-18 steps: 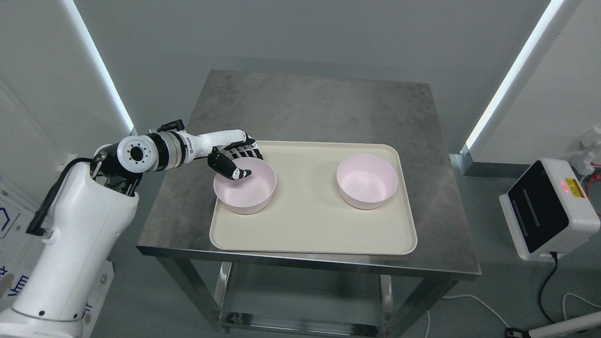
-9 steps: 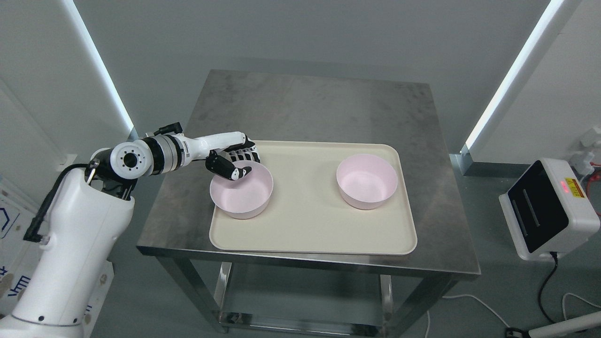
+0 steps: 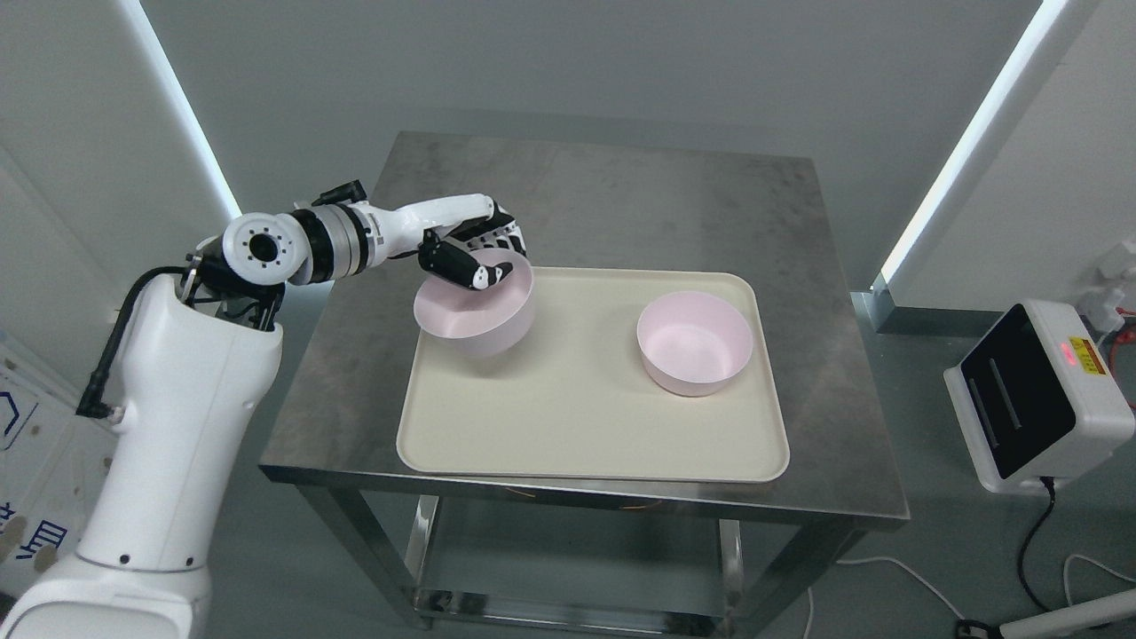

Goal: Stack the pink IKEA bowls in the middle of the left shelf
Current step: 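Lift the pink bowl with the left hand over the other bowl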

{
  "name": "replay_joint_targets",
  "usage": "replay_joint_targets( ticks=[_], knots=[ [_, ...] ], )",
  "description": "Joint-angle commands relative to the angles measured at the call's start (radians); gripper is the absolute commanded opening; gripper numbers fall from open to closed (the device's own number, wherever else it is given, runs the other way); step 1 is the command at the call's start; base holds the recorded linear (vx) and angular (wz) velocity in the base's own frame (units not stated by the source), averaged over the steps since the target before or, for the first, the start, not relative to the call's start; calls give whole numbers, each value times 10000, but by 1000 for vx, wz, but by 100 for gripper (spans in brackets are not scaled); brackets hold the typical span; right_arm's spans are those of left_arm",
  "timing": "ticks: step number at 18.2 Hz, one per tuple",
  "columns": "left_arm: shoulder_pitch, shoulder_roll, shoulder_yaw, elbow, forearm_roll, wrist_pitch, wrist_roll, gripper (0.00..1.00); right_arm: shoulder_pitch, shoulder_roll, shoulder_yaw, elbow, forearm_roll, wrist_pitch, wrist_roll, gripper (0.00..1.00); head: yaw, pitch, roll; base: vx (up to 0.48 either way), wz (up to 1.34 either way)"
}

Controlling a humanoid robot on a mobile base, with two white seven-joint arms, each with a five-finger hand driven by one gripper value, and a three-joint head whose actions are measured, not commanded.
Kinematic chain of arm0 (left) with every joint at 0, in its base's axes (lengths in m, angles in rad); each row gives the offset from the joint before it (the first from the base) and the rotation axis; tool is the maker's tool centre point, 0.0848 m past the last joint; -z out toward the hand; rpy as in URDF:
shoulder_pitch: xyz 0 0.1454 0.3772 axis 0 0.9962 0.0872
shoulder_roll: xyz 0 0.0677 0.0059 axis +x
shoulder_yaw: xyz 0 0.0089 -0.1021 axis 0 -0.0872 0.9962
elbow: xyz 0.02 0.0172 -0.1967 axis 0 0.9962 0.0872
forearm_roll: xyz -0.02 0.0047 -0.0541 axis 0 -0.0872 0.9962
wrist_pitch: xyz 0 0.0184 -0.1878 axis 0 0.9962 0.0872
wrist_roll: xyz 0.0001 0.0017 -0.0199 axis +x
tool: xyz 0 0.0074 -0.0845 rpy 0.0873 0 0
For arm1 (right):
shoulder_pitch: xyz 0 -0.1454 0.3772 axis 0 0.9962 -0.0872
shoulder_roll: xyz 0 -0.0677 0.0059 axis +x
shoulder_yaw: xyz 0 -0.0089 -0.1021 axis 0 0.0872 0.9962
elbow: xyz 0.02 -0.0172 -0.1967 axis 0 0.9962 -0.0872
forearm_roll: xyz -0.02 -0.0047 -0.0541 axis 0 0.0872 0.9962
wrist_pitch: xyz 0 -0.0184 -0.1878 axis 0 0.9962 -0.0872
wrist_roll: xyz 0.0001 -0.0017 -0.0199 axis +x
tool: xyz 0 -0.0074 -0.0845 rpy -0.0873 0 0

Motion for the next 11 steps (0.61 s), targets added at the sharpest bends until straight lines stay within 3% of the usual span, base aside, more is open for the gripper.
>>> replay_joint_targets(
  ticks=[1,6,11],
  knots=[
    [-1342,-1575,-2046,210,32,519,529,0,14,-175,-107,-338,0,-3,8,100,0,0,0,0,0],
    [-1527,-1575,-6359,241,-14,183,2755,1,14,-175,-107,-338,0,-3,8,100,0,0,0,0,0],
    [-1604,-1575,-7286,1343,-597,-232,3171,1,14,-175,-107,-338,0,-3,8,100,0,0,0,0,0]
  ],
)
